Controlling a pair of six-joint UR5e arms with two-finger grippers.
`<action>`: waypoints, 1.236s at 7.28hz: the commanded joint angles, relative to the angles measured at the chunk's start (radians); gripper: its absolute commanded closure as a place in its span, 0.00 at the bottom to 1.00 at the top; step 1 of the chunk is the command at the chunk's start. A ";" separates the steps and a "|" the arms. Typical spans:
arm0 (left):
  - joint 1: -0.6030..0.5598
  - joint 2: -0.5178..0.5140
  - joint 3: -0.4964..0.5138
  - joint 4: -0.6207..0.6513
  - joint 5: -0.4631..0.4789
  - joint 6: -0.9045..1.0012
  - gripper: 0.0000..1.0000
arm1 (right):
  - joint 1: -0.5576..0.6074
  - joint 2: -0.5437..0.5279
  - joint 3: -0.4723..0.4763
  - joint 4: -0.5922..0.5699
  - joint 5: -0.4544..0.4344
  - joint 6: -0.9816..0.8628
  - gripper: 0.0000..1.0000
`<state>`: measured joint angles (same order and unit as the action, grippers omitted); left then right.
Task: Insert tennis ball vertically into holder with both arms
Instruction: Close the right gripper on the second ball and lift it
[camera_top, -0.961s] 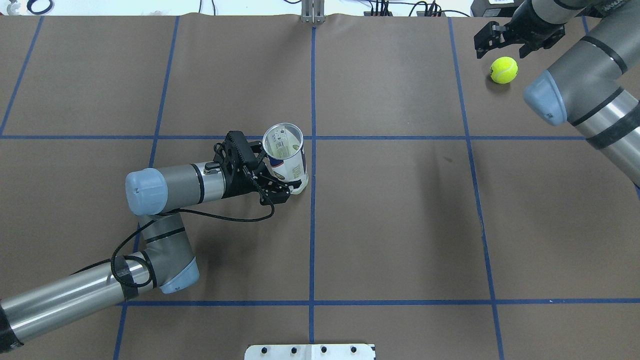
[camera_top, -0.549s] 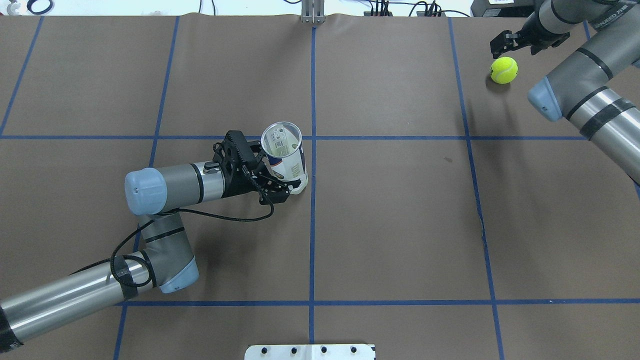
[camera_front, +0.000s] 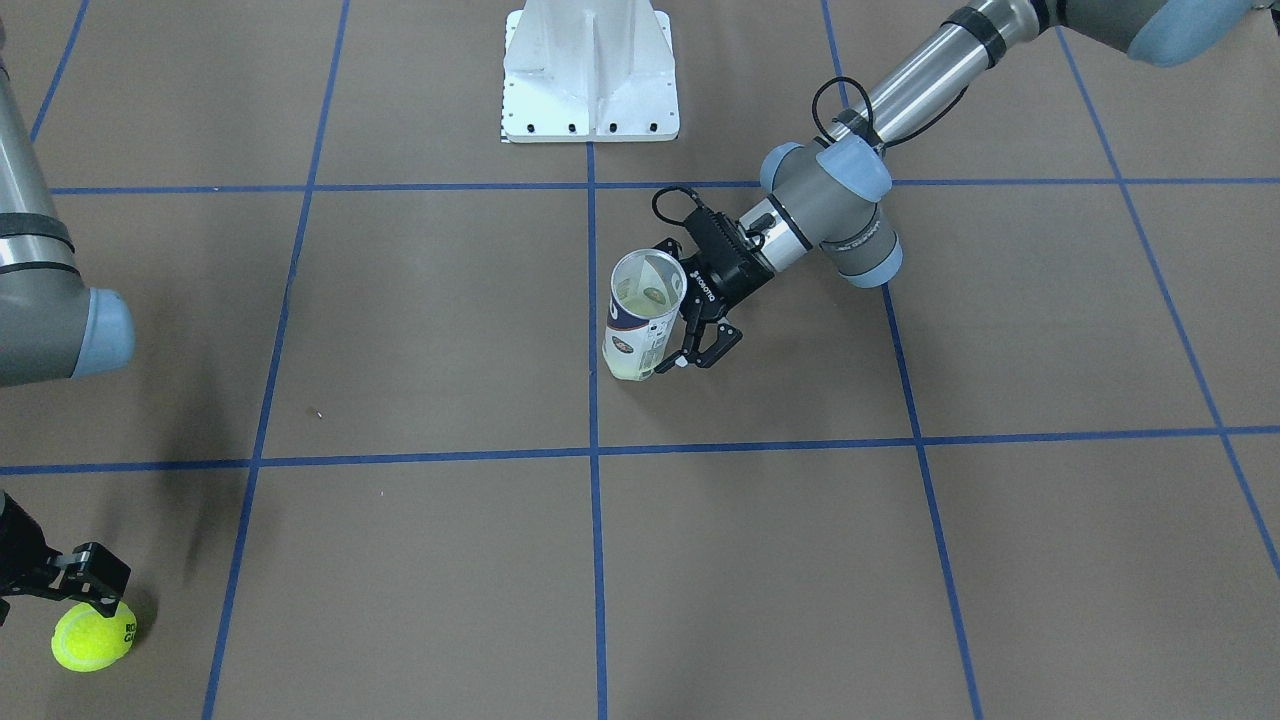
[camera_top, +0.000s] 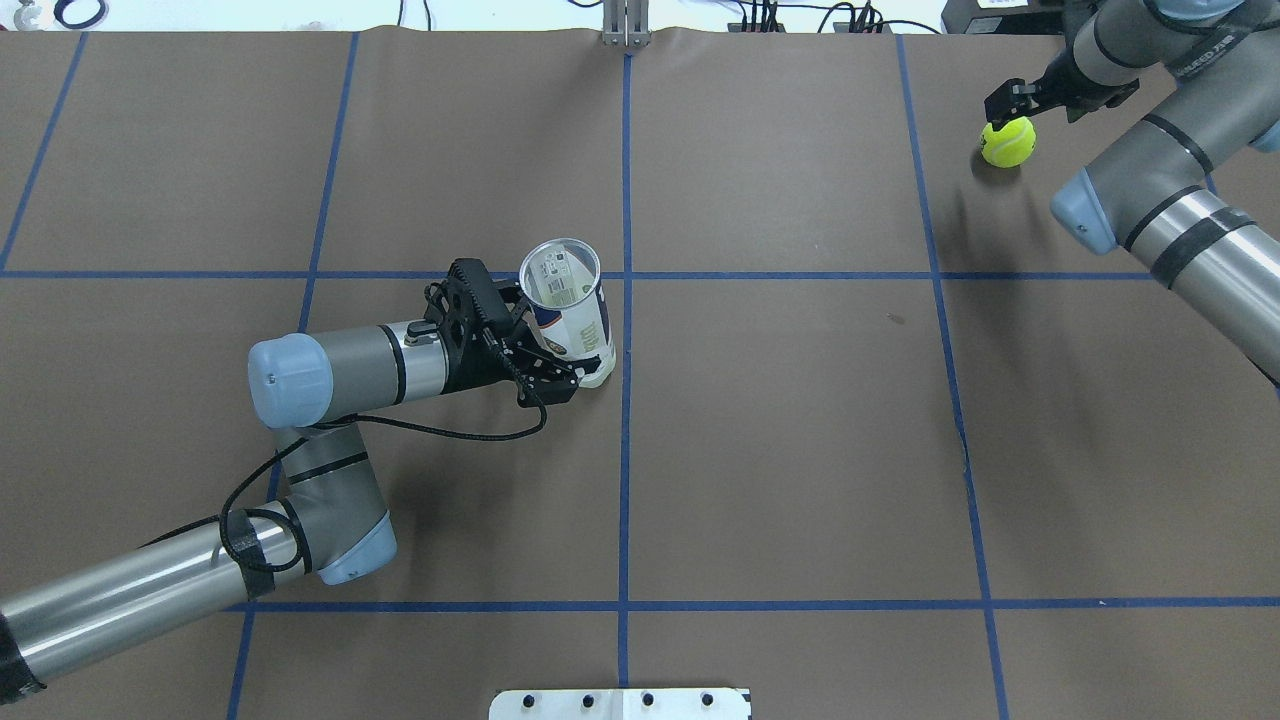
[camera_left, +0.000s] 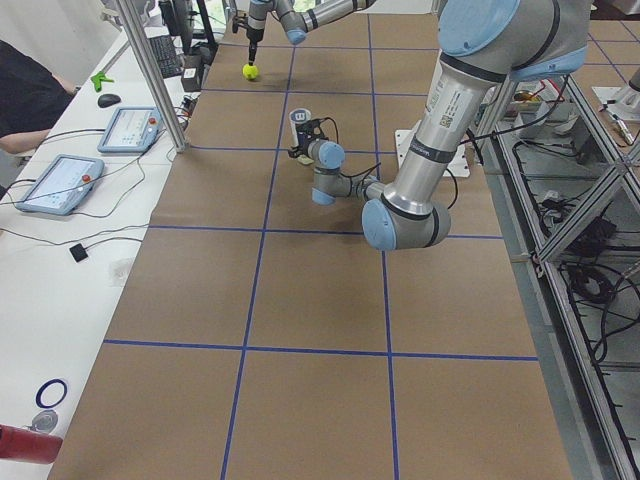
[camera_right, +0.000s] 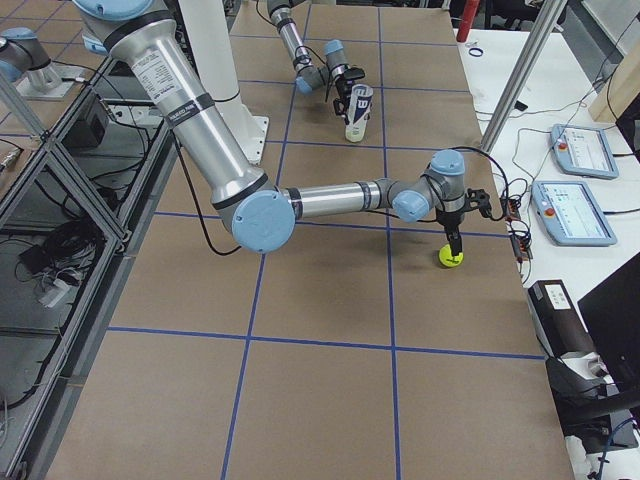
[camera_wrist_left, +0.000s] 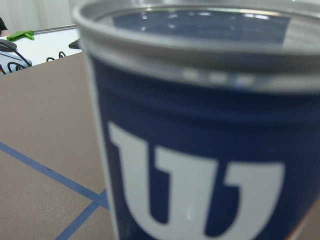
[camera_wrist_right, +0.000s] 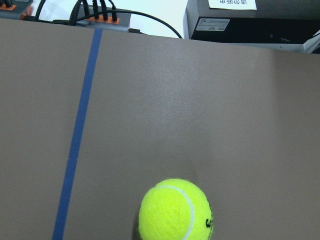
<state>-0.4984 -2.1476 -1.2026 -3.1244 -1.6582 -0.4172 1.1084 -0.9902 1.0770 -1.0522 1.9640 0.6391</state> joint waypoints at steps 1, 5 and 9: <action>-0.003 0.000 0.000 0.001 -0.002 0.000 0.01 | -0.034 0.018 -0.061 0.050 -0.046 0.001 0.01; -0.009 0.000 0.000 0.001 -0.002 0.000 0.01 | -0.038 0.011 -0.091 0.054 -0.073 -0.039 0.01; -0.011 0.000 0.000 0.000 -0.002 0.000 0.01 | -0.041 0.054 -0.130 0.054 -0.074 -0.041 0.01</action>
<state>-0.5082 -2.1476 -1.2027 -3.1245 -1.6598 -0.4172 1.0689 -0.9599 0.9670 -0.9986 1.8902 0.5984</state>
